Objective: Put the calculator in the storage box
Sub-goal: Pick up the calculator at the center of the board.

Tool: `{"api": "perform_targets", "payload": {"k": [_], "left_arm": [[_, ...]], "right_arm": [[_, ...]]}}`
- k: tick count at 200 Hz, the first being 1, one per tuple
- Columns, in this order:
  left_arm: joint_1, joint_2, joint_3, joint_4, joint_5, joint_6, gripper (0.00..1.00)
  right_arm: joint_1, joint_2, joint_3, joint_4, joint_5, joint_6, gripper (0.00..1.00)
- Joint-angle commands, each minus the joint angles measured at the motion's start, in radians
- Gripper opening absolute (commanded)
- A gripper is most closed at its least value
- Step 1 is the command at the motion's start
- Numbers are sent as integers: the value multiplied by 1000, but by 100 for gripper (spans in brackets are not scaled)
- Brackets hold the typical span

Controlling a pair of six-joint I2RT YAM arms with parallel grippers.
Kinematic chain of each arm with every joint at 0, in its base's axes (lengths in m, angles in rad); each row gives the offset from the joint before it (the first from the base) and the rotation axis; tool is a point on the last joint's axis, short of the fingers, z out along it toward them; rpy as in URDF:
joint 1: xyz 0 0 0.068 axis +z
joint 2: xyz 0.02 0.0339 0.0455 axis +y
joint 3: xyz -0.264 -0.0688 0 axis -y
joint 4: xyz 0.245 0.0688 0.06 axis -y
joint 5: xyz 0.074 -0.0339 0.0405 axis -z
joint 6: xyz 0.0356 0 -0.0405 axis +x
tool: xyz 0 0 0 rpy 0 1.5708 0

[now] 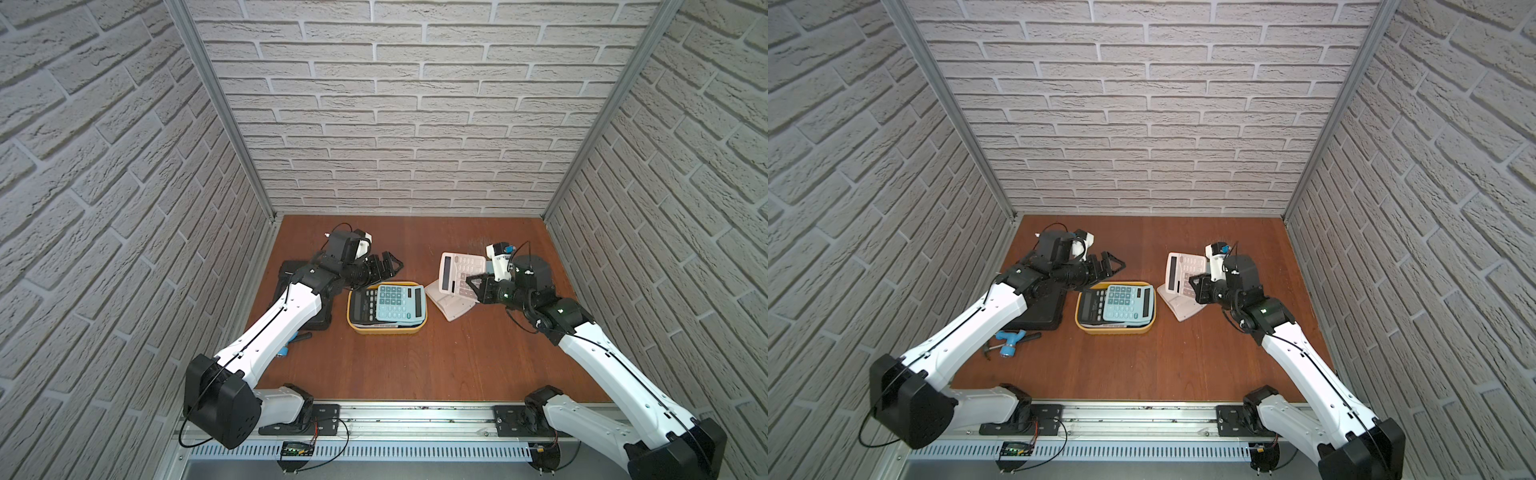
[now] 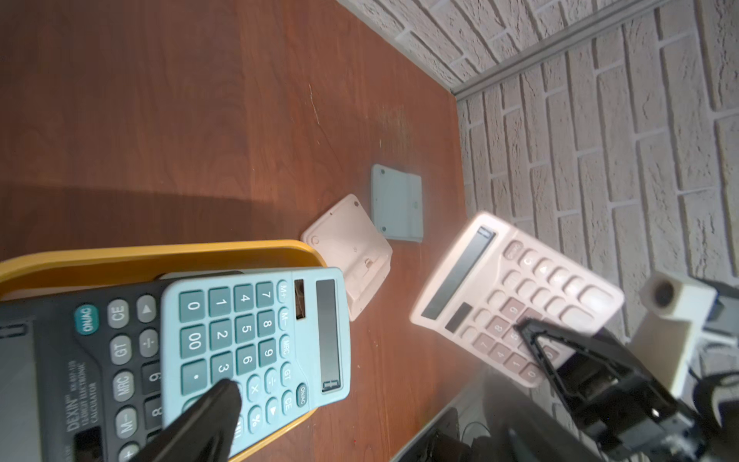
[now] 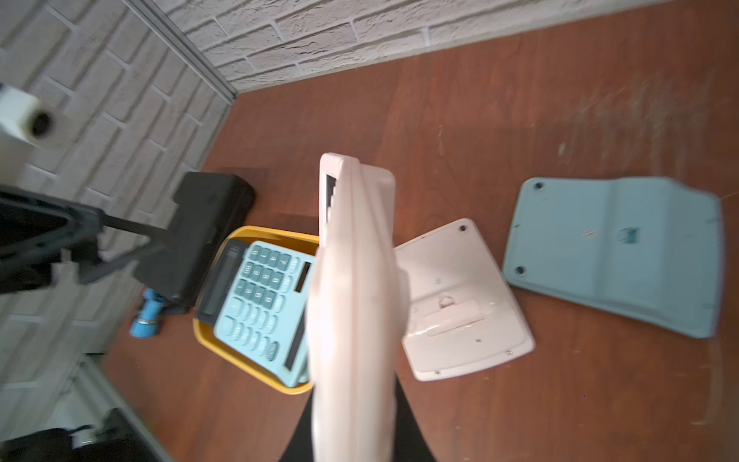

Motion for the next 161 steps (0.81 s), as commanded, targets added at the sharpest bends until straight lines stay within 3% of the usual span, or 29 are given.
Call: {"api": "perform_targets", "payload": {"k": [1, 37, 49, 72, 98, 123, 161], "left_arm": [[6, 3, -66, 227, 189, -4, 98], [4, 39, -203, 576, 329, -189, 98], [5, 69, -230, 678, 367, -259, 94], [4, 109, -250, 758, 397, -313, 74], [4, 128, -250, 774, 410, -331, 50], [5, 137, -244, 781, 422, -342, 30], [2, 150, -244, 807, 440, -360, 9]], "right_arm": [[-78, 32, -56, 277, -410, 261, 3], [-122, 149, -134, 627, -639, 547, 3], [-122, 188, -160, 743, -673, 632, 3], [-123, 246, -204, 956, -707, 769, 3], [-122, 290, -230, 1064, -736, 835, 3], [-122, 304, -245, 1074, -744, 829, 3], [-116, 316, -245, 1035, -757, 790, 3]]}}
